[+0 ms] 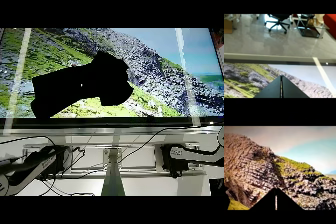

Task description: Fold the clothes and pants, and hang the long-sleeved shirts on hangers.

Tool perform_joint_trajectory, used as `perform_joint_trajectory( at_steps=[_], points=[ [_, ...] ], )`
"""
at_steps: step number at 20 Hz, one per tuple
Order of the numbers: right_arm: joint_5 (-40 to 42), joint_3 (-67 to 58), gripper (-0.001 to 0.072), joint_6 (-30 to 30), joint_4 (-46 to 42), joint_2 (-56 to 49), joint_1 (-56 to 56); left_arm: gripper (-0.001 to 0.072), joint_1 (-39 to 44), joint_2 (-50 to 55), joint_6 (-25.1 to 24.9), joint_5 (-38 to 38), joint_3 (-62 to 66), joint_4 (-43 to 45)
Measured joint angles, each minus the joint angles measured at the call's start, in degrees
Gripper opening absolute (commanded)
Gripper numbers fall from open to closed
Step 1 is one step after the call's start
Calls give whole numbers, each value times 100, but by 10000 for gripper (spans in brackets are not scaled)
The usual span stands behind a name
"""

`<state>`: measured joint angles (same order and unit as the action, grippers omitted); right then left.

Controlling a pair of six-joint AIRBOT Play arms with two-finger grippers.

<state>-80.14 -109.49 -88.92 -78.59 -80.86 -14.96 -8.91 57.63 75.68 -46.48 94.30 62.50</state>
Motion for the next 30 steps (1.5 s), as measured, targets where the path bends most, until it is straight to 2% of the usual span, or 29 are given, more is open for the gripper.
perform_joint_trajectory(
  at_steps=[3, 7, 8, 9, 10, 11, 14, 19, 20, 22, 26, 30],
  points=[
    [-328, 951, 22, 769, 404, 22, 260, 10, 0, 0, 0, -2, 0, 0],
    [-824, 2629, 22, 2594, 1106, 50, 1062, 10, 0, 0, 0, -2, 0, 0],
    [-811, 3016, 45, 2997, 1147, 55, 1316, 10, 0, 0, 0, -2, 0, 0],
    [-697, 3421, 239, 3405, 1174, 57, 1596, 10, 0, 0, 0, 0, 0, 2],
    [-516, 3759, 509, 3740, 1143, 57, 1851, 10, 0, 0, 0, -2, 0, 0],
    [-238, 4087, 657, 4026, 1088, 57, 2120, 10, 0, 0, 0, -2, 0, 2],
    [960, 4780, 669, 4631, 857, 55, 2785, 10, 0, 0, -2, -2, 0, 0],
    [2728, 5198, 658, 5469, 682, -79, 3386, 10, 0, 0, 0, -2, 0, 0],
    [3040, 5226, 628, 5613, 671, -114, 3451, 10, 0, 0, 0, 0, 0, 0],
    [3512, 5263, 436, 5805, 680, -162, 3528, 10, 0, 0, 0, -2, 0, 2],
    [4072, 5292, 435, 5974, 678, -201, 3591, 10, 0, 0, 0, -2, 0, 0],
    [4205, 5298, 422, 5980, 741, -245, 3606, 10, 0, 0, 0, 0, 0, 0]
  ],
)
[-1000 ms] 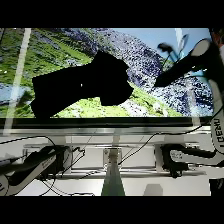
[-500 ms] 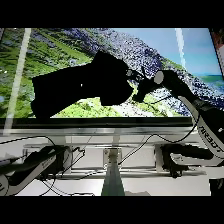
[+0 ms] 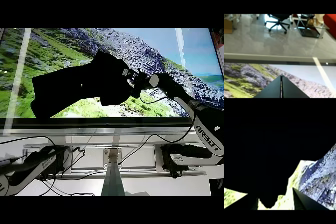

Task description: Fold the clothes and pants, and hang the long-sleeved shirts on hangers.

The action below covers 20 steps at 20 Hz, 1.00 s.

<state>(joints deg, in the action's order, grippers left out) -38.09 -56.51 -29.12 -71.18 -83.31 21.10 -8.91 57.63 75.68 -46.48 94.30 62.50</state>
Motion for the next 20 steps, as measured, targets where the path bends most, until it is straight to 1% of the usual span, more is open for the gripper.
perform_joint_trajectory(
  at_steps=[1, 2, 3, 6, 7, 9, 12, 15, 18, 20],
  points=[
    [-24, 0, 315, -2, 22, -39, 0, 10, 0, 0, -2, 0, 0, 0],
    [-70, 0, 130, -2, 35, -85, 4, 10, 0, 0, -2, -2, 0, 2],
    [-85, 0, 27, -2, 39, -122, 7, 10, 0, 0, -2, 0, 0, 0],
    [-107, -118, 21, -42, 52, -136, 7, 10, 0, 0, -2, -2, 0, 0],
    [-103, -216, 21, -131, 55, -103, 4, 10, 0, 0, 0, -2, 0, 0],
    [-101, -518, 21, -527, 9, 9, -17, 10, 0, 0, 0, -2, 0, 0],
    [-98, -1012, 20, -1471, -66, 254, -245, 10, 0, 0, 0, 0, 0, -44],
    [-166, -1316, 20, -2524, -96, 496, -844, 10, 0, 11, 0, 44, 0, -219],
    [-553, -1414, 19, -3464, -105, 621, -1698, 11, 0, 13, 0, 72, 0, -348],
    [-883, -1408, 20, -3904, -103, 656, -2328, 11, 0, 48, 0, -94, 0, -361]
  ],
)
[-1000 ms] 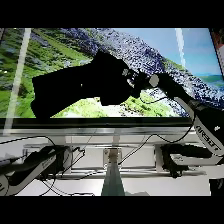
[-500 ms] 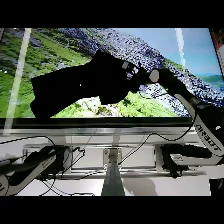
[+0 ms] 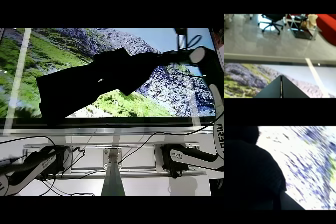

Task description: Fold the clothes and pants, and hang the long-sleeved shirts on hangers.

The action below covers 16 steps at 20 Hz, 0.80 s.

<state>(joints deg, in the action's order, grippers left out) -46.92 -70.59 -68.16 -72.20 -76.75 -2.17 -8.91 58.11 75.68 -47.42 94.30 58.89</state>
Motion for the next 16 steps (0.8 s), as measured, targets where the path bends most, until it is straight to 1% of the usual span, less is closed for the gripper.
perform_joint_trajectory(
  at_steps=[3, 5, 7, 9, 12, 16],
  points=[
    [-498, 33, 20, -339, 17, 28, -789, 10, 0, 155, 2, -804, -7, 188],
    [-734, 48, 20, -444, 20, 35, -1143, 10, 0, 341, 0, -1657, -35, 422],
    [-837, 48, 20, -498, 28, 39, -1397, 10, -7, 522, 2, -2463, -186, 715],
    [-852, 50, 20, -535, 11, 39, -1598, 9, -70, 625, 2, -3036, -538, 1067],
    [-872, 50, 20, -560, 2, 39, -1823, 9, -407, 590, 2, -3475, -1432, 1224],
    [-824, 52, 20, -564, 11, 39, -1950, 10, -1091, 352, -68, -3683, -3058, 929]
  ],
)
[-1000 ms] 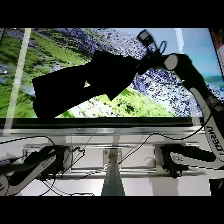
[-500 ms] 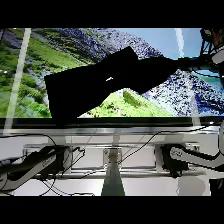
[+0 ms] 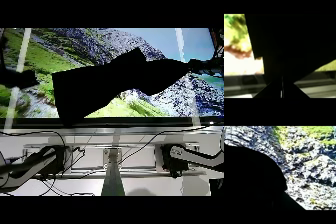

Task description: Fold the clothes and pants, and hang the long-sleeved shirts on hangers.

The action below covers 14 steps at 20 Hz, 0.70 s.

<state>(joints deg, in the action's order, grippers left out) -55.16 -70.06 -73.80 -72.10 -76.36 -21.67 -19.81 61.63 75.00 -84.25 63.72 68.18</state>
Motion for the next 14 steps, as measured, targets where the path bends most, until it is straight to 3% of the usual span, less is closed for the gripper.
perform_joint_trajectory(
  at_steps=[1, 3, 4, 6, 14],
  points=[
    [31, 0, 20, 0, 11, 0, -11, 81, -151, -46, -55, -28, -415, -63],
    [118, 0, 20, -2, 17, 0, -28, 657, -361, -105, -192, -44, -1150, -162],
    [140, 0, 20, -2, 20, 0, -31, 676, -428, -122, -262, -2, -1493, -195],
    [210, 0, 20, -4, 26, 0, -37, 577, -511, -144, -437, 136, -2085, -210],
    [260, 0, 21, -9, 195, 0, -39, 529, -588, 179, -1209, 1333, -3591, -756]
  ],
)
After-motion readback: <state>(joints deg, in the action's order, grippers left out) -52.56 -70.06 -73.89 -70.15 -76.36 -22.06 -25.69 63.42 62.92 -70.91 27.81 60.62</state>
